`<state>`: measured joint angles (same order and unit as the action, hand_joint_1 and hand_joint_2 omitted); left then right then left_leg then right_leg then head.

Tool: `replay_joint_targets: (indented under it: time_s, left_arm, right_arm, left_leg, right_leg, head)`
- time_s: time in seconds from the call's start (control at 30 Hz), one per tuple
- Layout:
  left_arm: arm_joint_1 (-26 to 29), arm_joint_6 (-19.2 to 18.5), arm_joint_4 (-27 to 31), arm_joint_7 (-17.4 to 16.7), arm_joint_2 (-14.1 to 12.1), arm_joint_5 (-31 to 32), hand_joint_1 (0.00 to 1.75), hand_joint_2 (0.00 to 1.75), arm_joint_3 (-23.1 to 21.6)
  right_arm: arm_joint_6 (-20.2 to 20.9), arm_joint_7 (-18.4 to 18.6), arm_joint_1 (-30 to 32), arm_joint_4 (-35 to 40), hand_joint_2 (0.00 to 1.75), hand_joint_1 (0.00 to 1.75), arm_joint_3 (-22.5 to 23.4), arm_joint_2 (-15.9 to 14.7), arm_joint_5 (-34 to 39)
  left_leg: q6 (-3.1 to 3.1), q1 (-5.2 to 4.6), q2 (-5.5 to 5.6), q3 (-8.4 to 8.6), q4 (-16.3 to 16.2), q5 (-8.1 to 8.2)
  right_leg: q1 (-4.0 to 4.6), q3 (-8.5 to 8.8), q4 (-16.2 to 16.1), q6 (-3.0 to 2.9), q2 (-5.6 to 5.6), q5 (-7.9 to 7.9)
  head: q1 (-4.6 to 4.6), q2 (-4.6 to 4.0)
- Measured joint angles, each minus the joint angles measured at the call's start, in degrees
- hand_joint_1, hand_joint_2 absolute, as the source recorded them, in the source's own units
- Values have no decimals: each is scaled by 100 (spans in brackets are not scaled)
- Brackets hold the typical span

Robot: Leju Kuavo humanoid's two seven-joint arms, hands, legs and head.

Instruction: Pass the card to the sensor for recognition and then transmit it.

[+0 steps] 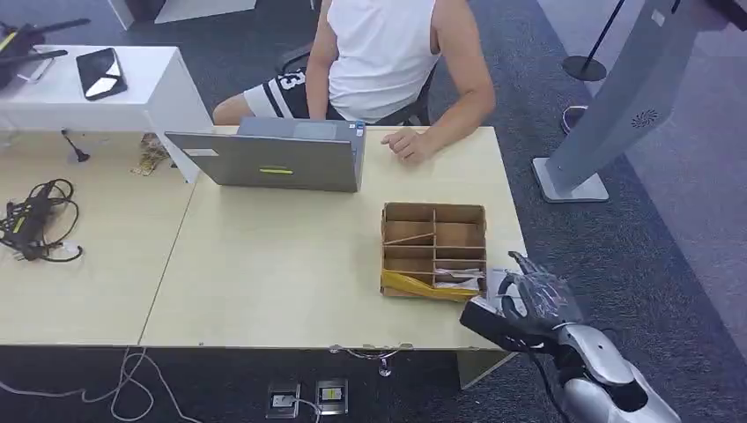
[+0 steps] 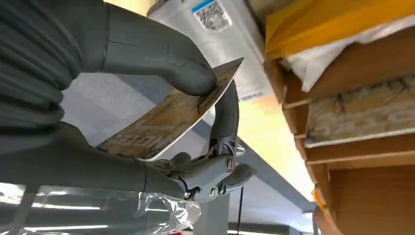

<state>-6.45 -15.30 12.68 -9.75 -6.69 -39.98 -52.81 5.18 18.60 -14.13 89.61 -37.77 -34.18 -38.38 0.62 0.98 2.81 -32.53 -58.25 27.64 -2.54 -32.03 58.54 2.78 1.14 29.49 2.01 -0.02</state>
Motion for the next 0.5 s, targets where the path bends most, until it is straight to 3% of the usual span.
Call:
replay_joint_targets:
  time_s: [0.5]
  left_arm:
    - [-12, 0, 0, -2, 4, -33, 0, 175, -55]
  right_arm:
    - [55, 81, -30, -133, 175, 175, -210, 122, 212]
  left_leg:
    - [0, 0, -1, 0, 0, 0]
  right_leg:
    - [1, 0, 0, 0, -1, 0]
  head:
    - [-2, 0]
